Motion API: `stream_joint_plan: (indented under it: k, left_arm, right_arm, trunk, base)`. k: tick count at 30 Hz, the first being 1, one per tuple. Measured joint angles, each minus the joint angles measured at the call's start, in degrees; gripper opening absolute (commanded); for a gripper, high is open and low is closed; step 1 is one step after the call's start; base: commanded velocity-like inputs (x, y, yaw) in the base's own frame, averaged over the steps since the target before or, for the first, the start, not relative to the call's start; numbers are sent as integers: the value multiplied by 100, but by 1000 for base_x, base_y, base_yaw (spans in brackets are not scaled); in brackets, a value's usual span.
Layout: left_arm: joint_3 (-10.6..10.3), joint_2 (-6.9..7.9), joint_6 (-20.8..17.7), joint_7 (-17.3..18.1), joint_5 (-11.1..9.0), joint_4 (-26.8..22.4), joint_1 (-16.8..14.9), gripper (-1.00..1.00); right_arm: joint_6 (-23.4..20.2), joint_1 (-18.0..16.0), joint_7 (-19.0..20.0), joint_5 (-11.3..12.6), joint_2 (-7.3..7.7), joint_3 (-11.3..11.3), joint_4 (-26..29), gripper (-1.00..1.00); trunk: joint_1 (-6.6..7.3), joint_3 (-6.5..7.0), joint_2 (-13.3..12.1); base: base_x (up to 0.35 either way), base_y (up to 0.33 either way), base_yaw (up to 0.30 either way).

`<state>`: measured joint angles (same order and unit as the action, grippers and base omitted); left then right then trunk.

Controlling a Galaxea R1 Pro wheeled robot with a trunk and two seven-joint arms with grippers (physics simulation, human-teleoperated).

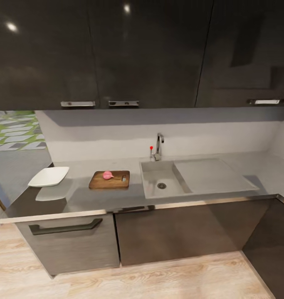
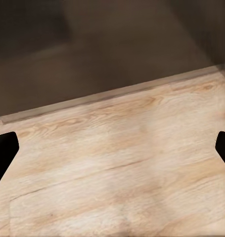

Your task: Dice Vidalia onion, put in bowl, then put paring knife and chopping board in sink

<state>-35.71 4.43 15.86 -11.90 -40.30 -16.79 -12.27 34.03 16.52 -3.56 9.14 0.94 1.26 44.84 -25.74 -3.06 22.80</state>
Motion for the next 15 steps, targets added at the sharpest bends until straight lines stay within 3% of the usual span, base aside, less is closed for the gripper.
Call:
stream_joint_plan:
  k: [15]
  left_arm:
    - [1,0,0,0,0,2,0,100]
  right_arm:
    - [0,0,-3,0,0,0,0,100]
  trunk:
    - [0,98,0]
  base:
    - [0,0,-202]
